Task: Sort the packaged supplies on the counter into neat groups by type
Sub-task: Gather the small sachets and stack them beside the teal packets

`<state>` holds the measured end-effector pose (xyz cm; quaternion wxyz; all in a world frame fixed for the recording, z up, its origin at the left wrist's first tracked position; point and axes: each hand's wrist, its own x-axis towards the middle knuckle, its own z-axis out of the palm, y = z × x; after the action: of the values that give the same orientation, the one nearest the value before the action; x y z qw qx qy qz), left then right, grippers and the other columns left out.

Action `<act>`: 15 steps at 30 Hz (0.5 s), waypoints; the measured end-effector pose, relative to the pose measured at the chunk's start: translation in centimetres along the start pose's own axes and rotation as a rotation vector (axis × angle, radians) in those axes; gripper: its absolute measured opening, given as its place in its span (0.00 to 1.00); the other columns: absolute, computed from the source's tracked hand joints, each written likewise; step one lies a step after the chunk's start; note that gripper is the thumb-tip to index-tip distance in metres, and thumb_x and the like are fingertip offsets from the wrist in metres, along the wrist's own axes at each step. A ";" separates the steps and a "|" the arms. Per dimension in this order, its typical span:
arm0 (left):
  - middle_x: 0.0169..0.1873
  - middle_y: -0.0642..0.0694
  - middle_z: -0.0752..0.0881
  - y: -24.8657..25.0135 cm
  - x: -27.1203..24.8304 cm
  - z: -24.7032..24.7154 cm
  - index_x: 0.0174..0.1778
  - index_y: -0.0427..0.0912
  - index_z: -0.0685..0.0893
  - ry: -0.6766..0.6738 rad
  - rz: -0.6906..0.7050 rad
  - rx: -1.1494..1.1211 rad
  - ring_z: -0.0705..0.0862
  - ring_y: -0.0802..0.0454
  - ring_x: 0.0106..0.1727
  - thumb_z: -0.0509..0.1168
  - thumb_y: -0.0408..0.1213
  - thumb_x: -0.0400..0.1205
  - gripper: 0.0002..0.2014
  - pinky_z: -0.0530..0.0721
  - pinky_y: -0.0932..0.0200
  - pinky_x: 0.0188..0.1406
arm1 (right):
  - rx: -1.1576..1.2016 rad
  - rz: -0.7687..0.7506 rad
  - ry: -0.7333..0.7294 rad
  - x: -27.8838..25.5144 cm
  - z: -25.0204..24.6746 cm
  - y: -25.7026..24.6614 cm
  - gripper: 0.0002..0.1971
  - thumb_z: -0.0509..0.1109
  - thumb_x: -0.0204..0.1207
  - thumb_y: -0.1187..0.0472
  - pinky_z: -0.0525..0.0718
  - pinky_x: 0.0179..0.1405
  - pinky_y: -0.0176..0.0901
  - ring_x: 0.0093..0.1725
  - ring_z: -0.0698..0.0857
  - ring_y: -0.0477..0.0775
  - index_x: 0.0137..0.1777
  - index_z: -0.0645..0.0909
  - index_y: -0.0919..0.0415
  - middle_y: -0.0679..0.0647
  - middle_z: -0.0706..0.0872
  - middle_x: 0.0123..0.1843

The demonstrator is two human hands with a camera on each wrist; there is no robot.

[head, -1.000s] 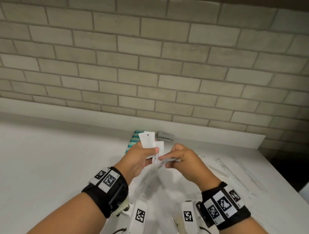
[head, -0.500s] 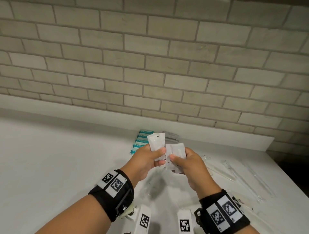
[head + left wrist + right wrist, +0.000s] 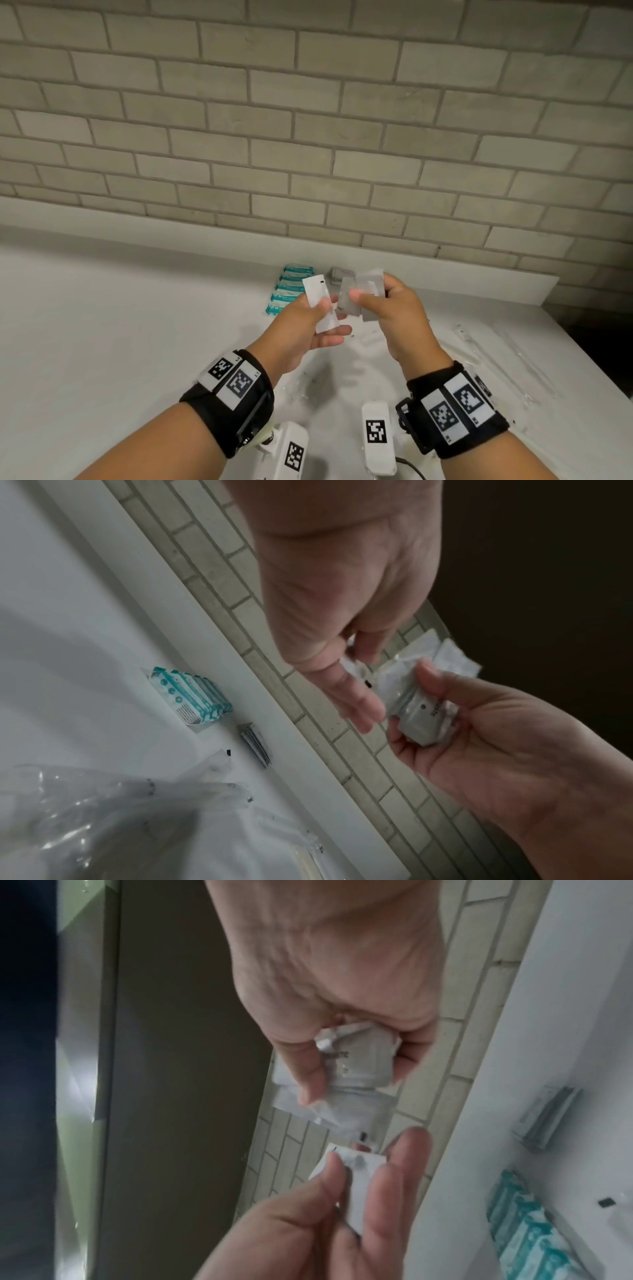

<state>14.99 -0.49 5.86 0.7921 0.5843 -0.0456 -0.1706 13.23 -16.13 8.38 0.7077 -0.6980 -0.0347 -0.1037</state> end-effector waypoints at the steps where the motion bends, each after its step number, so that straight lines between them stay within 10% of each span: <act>1: 0.56 0.36 0.87 0.1 0.1 0.0 0.66 0.44 0.77 0.034 -0.014 -0.012 0.91 0.41 0.48 0.54 0.40 0.90 0.13 0.91 0.54 0.41 | -0.088 -0.067 0.030 0.0 -0.1 0.0 0.07 0.76 0.70 0.71 0.82 0.40 0.35 0.42 0.86 0.52 0.45 0.87 0.60 0.58 0.87 0.46; 8: 0.58 0.42 0.87 0.2 0.5 0.4 0.68 0.43 0.77 0.080 0.080 0.081 0.89 0.45 0.52 0.54 0.40 0.89 0.14 0.89 0.57 0.44 | -0.401 -0.110 0.230 0.2 -0.8 1.7 0.03 0.76 0.71 0.60 0.88 0.47 0.55 0.45 0.88 0.57 0.44 0.85 0.54 0.57 0.88 0.46; 15: 0.60 0.42 0.87 -0.2 0.5 1.1 0.67 0.43 0.81 -0.049 0.040 -0.024 0.88 0.49 0.53 0.58 0.39 0.88 0.14 0.88 0.52 0.52 | -0.332 0.028 -0.032 -0.2 0.7 0.9 0.08 0.72 0.77 0.62 0.87 0.46 0.46 0.47 0.90 0.50 0.50 0.86 0.47 0.49 0.92 0.46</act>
<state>15.16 -1.72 6.00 0.8011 0.5691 -0.0747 -0.1696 13.28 -15.37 7.46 0.5834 -0.8073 -0.0186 -0.0871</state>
